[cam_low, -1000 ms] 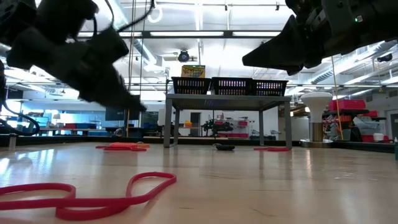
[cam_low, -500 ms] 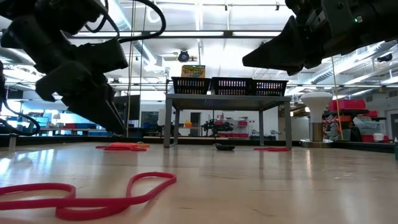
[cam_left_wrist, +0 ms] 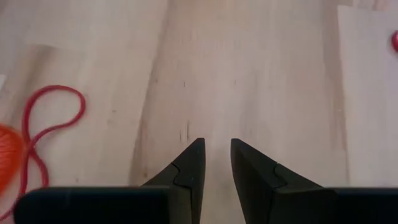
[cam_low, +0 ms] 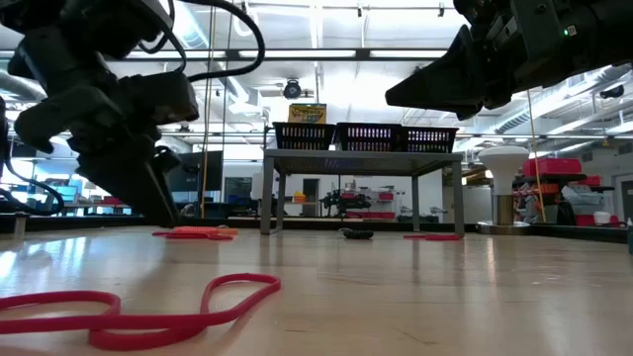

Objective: Sort rubber bands into baskets
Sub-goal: Put the red rubber band into the middle black basket on the shelf

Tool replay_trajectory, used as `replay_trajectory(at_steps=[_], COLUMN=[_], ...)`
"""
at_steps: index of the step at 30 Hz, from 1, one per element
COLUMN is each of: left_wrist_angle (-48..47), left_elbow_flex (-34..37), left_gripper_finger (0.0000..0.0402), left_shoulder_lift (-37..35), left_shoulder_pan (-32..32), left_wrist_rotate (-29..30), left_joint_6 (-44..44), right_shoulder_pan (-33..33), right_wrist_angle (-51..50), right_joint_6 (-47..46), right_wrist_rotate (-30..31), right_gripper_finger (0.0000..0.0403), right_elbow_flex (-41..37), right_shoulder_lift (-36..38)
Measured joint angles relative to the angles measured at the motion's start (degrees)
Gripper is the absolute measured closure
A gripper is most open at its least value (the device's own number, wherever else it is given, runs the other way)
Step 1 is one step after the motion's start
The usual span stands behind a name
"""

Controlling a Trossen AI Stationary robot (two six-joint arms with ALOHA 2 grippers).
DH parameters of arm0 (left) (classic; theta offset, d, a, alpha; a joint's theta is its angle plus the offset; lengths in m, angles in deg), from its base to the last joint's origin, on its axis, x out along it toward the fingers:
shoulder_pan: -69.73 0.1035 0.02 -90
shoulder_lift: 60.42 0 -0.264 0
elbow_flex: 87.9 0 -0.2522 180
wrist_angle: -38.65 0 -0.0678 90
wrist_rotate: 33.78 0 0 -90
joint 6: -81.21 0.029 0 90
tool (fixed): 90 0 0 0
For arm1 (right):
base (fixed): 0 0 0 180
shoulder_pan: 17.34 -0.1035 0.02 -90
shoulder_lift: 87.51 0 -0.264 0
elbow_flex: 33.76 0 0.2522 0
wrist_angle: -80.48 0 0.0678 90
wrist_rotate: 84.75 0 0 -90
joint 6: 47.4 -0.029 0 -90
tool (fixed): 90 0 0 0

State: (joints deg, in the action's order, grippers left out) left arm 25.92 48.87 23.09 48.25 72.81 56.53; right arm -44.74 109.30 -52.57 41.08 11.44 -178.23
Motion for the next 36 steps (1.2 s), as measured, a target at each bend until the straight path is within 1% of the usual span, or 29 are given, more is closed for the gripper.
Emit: replay_trajectory(at_steps=[6,11,15,18,20,23,25,29,33,36], left_wrist_angle=[-0.6,-1.6,-6.1,-7.9,-7.9,-8.1,-9.1,-11.7,-12.6,-12.5], left_elbow_flex=[0.0,-0.4,-2.8,-4.7,-5.6,-6.9,-7.7,-8.1,-8.1,-8.1], left_gripper_finger=[0.0316,0.0316,0.0316,0.0316,0.0316,0.0316,0.0316,0.0316,0.0316,0.0308], left_shoulder_lift=[0.0,0.0,0.0,0.0,0.0,0.0,0.0,0.0,0.0,0.0], left_shoulder_pan=[3.5,7.9,11.1,12.8,13.8,15.0,15.6,16.4,16.4,16.9], left_wrist_rotate=[0.4,3.3,3.3,1.5,-0.9,-3.7,-3.2,0.1,-0.1,0.0], left_joint_6=[3.1,3.1,3.9,3.8,4.5,8.9,11.4,14.8,16.3,17.0], right_shoulder_pan=[0.0,0.0,0.0,0.0,0.0,0.0,0.0,0.0,0.0,0.1], right_wrist_angle=[0.0,0.0,0.0,0.0,0.0,0.0,0.0,0.0,0.0,0.0], right_joint_6=[0.0,-0.1,-0.1,-0.1,-0.1,-0.1,-0.1,-0.1,-0.1,-0.1], right_wrist_rotate=[0.0,0.0,0.0,0.0,0.0,0.0,0.0,0.0,0.0,0.0], right_gripper_finger=[0.0385,0.0385,0.0385,0.0385,0.0385,0.0385,0.0385,0.0385,0.0385,0.0385], right_elbow_flex=[0.0,0.0,0.0,0.0,0.0,0.0,0.0,0.0,0.0,0.0], right_shoulder_lift=[0.0,0.0,0.0,0.0,0.0,0.0,0.0,0.0,0.0,0.0])
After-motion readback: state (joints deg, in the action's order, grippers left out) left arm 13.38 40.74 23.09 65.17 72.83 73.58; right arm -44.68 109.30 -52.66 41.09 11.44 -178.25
